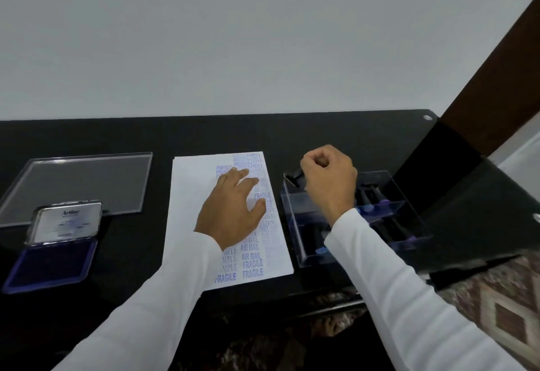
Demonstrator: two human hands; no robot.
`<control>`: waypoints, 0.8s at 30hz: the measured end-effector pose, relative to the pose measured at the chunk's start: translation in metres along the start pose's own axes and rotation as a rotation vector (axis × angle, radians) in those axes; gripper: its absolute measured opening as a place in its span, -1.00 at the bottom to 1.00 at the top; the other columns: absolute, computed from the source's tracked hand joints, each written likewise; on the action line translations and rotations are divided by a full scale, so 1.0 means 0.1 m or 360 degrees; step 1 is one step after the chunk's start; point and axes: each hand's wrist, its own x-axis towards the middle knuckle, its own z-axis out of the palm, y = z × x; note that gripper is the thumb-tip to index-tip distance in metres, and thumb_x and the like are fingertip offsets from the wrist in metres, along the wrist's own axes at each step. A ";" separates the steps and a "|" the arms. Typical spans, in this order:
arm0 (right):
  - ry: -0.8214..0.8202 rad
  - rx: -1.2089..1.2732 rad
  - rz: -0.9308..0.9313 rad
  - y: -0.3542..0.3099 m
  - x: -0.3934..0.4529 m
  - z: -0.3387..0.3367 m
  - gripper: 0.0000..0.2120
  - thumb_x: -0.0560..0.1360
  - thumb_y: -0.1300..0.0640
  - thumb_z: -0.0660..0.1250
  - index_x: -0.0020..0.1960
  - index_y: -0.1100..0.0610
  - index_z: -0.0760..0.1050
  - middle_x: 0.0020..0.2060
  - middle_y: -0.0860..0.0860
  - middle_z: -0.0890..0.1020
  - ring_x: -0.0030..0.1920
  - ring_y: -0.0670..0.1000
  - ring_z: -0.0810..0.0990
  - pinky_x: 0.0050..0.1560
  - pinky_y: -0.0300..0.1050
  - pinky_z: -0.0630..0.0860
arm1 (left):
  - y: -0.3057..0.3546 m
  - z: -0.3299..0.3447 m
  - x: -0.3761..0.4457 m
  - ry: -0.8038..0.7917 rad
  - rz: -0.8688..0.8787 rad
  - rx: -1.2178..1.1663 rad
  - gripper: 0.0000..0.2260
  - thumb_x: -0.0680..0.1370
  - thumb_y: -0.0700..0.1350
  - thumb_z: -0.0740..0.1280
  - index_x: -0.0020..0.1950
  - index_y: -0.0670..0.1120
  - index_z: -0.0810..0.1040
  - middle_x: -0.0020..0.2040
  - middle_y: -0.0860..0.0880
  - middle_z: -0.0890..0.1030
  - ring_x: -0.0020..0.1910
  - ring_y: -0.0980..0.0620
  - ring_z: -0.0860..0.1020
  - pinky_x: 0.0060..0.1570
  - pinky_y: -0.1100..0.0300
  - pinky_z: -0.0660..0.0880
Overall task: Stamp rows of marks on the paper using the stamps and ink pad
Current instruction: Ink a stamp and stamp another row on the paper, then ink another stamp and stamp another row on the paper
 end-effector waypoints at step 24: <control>-0.0292 -0.1008 -0.0201 0.45 -0.04 -0.40 -0.86 0.43 0.29 0.36 -0.03 0.14 0.60 0.03 0.09 0.51 0.01 0.12 0.53 0.01 -0.02 0.56 | 0.35 0.42 -0.25 -0.0014 0.0138 -0.0034 -0.54 0.62 0.06 0.31 0.49 -0.04 0.42 0.52 0.00 0.37 0.52 0.00 0.26 0.39 0.18 0.17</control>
